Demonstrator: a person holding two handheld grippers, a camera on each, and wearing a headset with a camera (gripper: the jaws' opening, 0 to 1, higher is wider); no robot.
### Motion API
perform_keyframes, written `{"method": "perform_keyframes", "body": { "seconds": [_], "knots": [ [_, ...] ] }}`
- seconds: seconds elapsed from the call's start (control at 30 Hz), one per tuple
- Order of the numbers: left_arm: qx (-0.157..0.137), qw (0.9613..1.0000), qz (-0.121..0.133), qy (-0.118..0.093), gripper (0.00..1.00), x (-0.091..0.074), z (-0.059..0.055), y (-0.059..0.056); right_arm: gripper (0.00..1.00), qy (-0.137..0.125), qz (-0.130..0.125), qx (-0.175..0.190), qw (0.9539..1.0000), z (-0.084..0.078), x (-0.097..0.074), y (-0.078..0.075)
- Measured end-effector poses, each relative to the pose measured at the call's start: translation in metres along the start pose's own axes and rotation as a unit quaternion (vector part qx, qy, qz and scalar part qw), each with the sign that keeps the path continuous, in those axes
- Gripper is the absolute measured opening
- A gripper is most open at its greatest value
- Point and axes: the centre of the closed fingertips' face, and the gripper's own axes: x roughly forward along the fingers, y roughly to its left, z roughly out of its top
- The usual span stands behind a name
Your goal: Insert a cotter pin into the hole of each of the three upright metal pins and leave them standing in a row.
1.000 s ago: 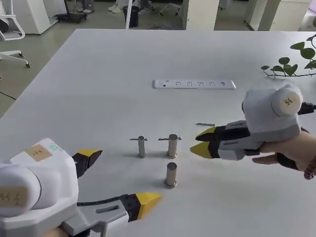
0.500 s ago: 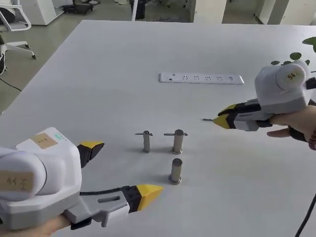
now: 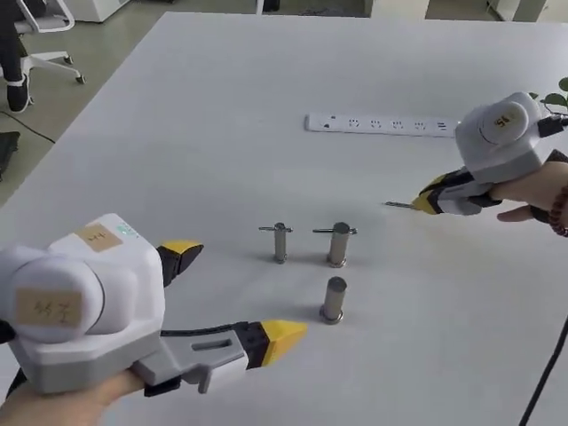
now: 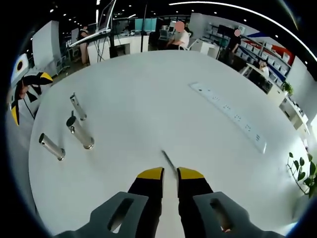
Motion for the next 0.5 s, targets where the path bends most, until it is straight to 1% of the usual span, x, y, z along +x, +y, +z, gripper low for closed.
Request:
{"method": "perform_keyframes", "body": {
  "seconds": [0.13,0.17,0.27,0.37,0.4,0.5],
  "knots": [
    [-0.007,1.0000,0.002,0.003,0.84,0.001,-0.004,0.002,0.06,0.014,0.011,-0.005,0.9998,-0.003,0.009,-0.001],
    [-0.008,1.0000,0.002,0.004,0.84,0.001,-0.004,0.002,0.06,0.024,0.012,-0.006,0.9996,-0.006,0.011,-0.002],
    [-0.008,1.0000,0.002,0.005,0.84,0.001,-0.005,0.002,0.06,0.035,0.013,-0.016,0.9992,-0.010,0.014,-0.004],
    [-0.009,0.9999,0.003,0.004,0.84,0.000,-0.006,0.003,0.06,0.038,0.023,-0.024,0.9987,-0.010,0.017,-0.006],
    [-0.011,0.9999,0.003,0.004,0.84,0.000,-0.006,0.004,0.06,0.044,0.027,-0.026,0.9983,-0.012,0.018,-0.005],
    [-0.012,0.9999,0.003,0.005,0.84,0.000,-0.007,0.004,0.06,0.055,0.029,-0.037,0.9974,-0.016,0.020,-0.007]
  ]
}}
